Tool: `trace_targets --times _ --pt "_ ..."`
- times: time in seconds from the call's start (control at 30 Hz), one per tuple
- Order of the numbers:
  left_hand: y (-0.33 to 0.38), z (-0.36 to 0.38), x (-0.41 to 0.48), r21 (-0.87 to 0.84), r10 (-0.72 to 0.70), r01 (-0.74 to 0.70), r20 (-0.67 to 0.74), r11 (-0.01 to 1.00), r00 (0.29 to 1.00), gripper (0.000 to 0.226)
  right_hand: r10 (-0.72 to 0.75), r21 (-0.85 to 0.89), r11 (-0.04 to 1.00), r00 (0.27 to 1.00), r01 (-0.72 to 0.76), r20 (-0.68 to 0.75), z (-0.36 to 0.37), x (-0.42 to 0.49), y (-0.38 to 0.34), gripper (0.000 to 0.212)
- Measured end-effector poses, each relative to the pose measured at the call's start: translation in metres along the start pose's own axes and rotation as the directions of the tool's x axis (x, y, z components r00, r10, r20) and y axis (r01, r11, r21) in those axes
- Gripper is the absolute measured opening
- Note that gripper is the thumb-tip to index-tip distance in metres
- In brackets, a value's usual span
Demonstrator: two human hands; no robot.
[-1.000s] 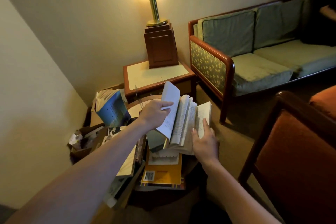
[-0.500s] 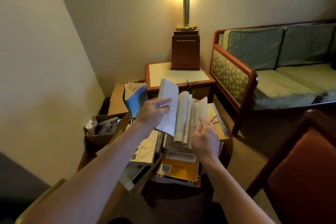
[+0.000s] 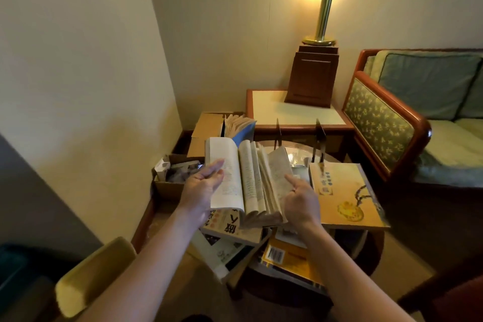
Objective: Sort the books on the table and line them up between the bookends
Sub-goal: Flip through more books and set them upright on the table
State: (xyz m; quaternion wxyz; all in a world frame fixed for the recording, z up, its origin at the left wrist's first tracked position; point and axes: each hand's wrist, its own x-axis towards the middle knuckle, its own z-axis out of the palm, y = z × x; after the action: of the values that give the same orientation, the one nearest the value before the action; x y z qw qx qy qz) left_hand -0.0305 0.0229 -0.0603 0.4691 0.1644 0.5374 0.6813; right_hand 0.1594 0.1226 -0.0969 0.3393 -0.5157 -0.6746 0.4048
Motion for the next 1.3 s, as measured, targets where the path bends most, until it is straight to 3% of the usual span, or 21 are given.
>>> trace_targets --times 0.4,0.47,0.6,0.73,0.87,1.3 --pt "-0.022 -0.032 0.015 0.118 -0.018 0.025 -0.058 0.993 0.998 0.032 -0.081 -0.251 0.96 0.98 0.125 0.179 0.013 0.016 0.012 0.048" --pt "-0.021 -0.033 0.015 0.139 -0.016 0.023 -0.052 0.99 0.999 0.032 -0.144 -0.346 0.91 0.955 0.23 0.258 0.016 0.009 0.01 0.053" --pt "-0.024 -0.036 0.014 0.145 -0.01 0.019 -0.063 0.989 0.998 0.032 -0.182 -0.369 0.865 0.898 0.34 0.4 0.02 -0.004 0.004 0.066" --pt "-0.025 -0.039 0.012 0.147 -0.012 0.023 -0.071 0.989 0.997 0.032 -0.27 -0.475 0.722 0.837 0.503 0.476 0.017 -0.007 0.001 0.079" --pt "-0.024 -0.043 0.011 0.167 -0.006 0.018 -0.075 0.986 0.997 0.033 -0.302 -0.46 0.631 0.744 0.625 0.596 0.01 -0.008 0.001 0.086" --pt "-0.026 -0.052 0.01 0.19 -0.028 0.04 -0.066 0.981 0.997 0.036 -0.269 -0.5 0.63 0.771 0.594 0.577 0.01 -0.007 0.003 0.086"
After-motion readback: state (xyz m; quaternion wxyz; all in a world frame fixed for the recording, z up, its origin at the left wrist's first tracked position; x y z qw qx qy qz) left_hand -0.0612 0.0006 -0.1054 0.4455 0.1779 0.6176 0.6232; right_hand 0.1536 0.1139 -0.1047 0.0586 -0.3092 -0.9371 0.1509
